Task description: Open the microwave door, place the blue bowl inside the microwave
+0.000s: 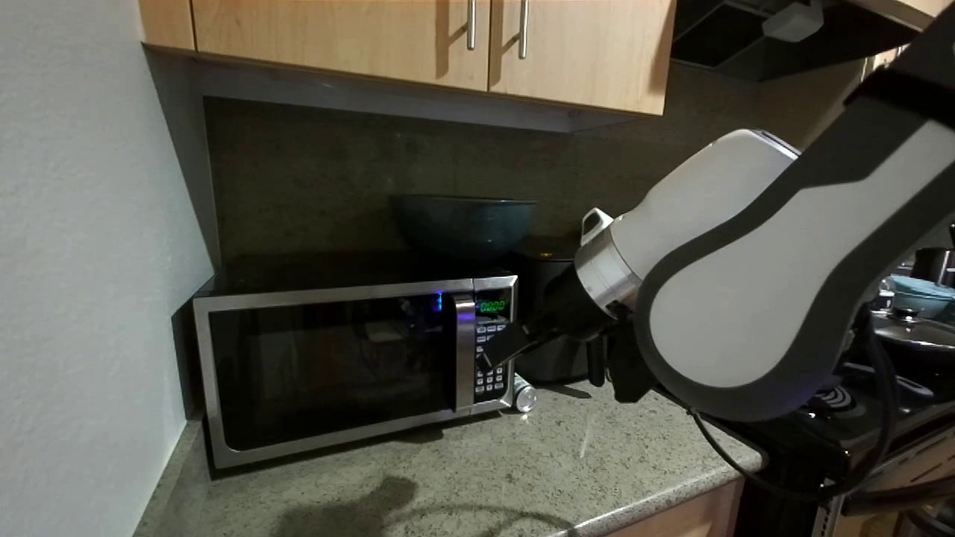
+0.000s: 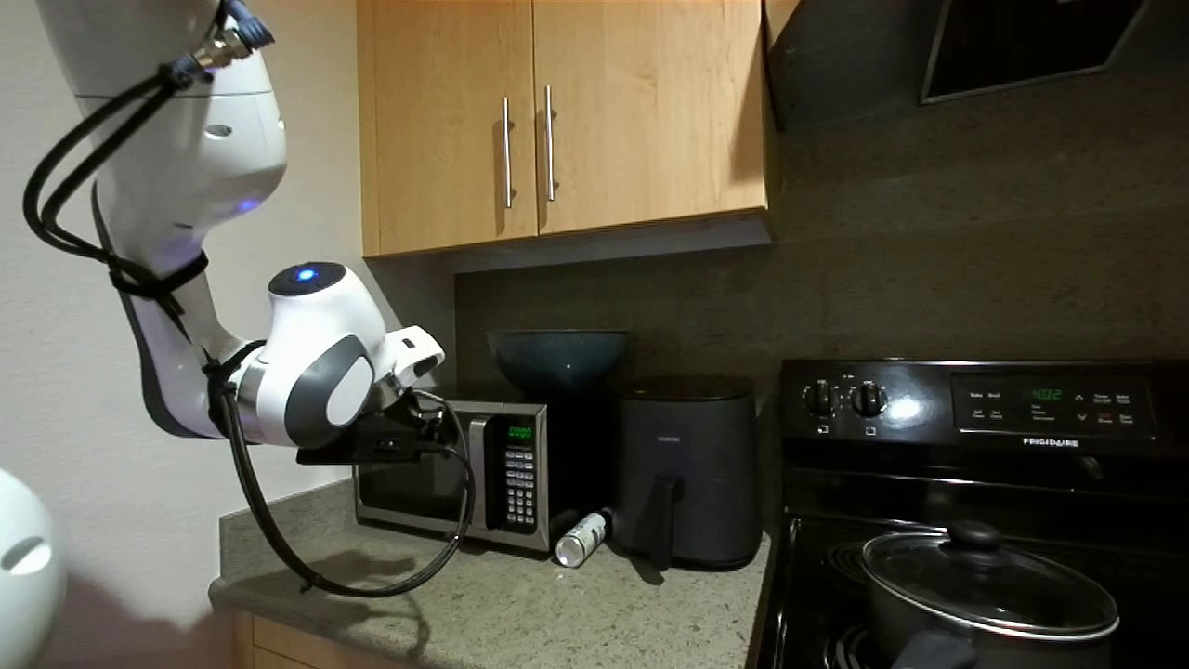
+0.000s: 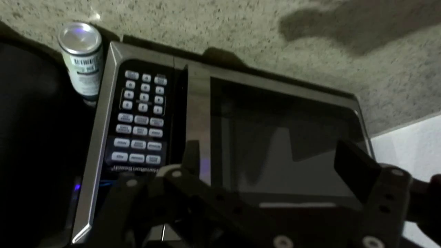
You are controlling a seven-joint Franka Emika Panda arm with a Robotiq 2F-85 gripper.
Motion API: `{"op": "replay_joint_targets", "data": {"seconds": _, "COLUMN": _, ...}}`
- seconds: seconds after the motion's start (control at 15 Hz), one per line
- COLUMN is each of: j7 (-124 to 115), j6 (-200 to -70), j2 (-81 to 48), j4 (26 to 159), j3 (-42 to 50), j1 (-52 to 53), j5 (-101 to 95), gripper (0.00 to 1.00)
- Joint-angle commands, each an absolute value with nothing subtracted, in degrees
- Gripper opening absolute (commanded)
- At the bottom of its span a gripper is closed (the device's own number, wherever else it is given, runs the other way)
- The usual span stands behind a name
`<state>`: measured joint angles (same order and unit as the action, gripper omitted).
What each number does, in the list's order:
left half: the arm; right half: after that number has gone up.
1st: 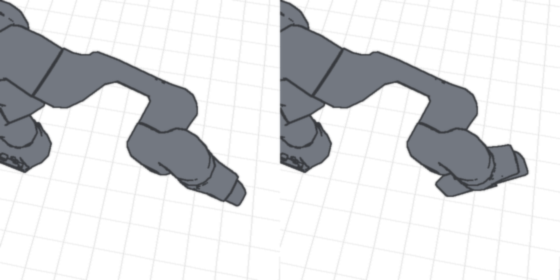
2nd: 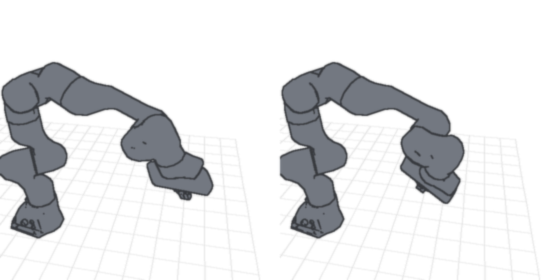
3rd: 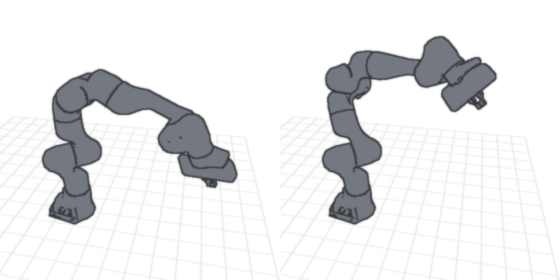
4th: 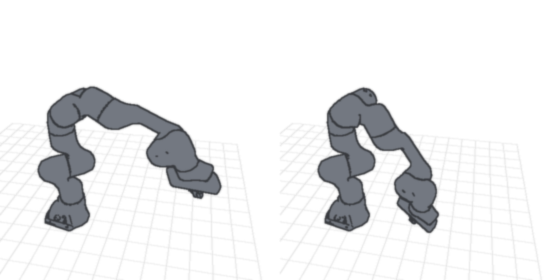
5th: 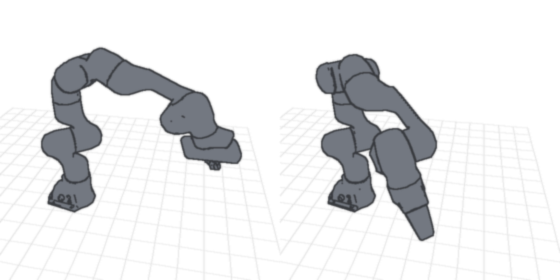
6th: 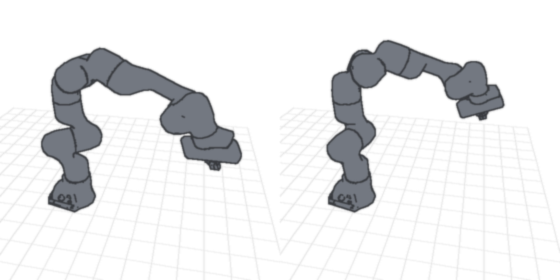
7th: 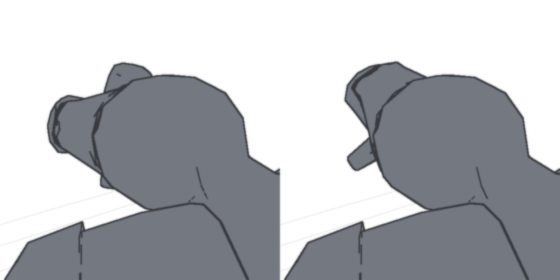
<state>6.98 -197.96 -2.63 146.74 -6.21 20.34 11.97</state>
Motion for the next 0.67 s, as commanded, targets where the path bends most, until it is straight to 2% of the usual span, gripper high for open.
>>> {"op": "replay_joint_targets", "data": {"seconds": 0.0, "j7": 9.93, "j6": -199.60, "j2": -3.61, "j4": 140.31, "j3": -3.92, "j1": 21.48, "j5": 18.02, "gripper": 1.00}}
{"op": "replay_joint_targets", "data": {"seconds": 0.6, "j7": 8.26, "j6": -196.66, "j2": -6.29, "j4": 136.89, "j3": -3.71, "j1": 20.75, "j5": 16.60, "gripper": 1.00}}
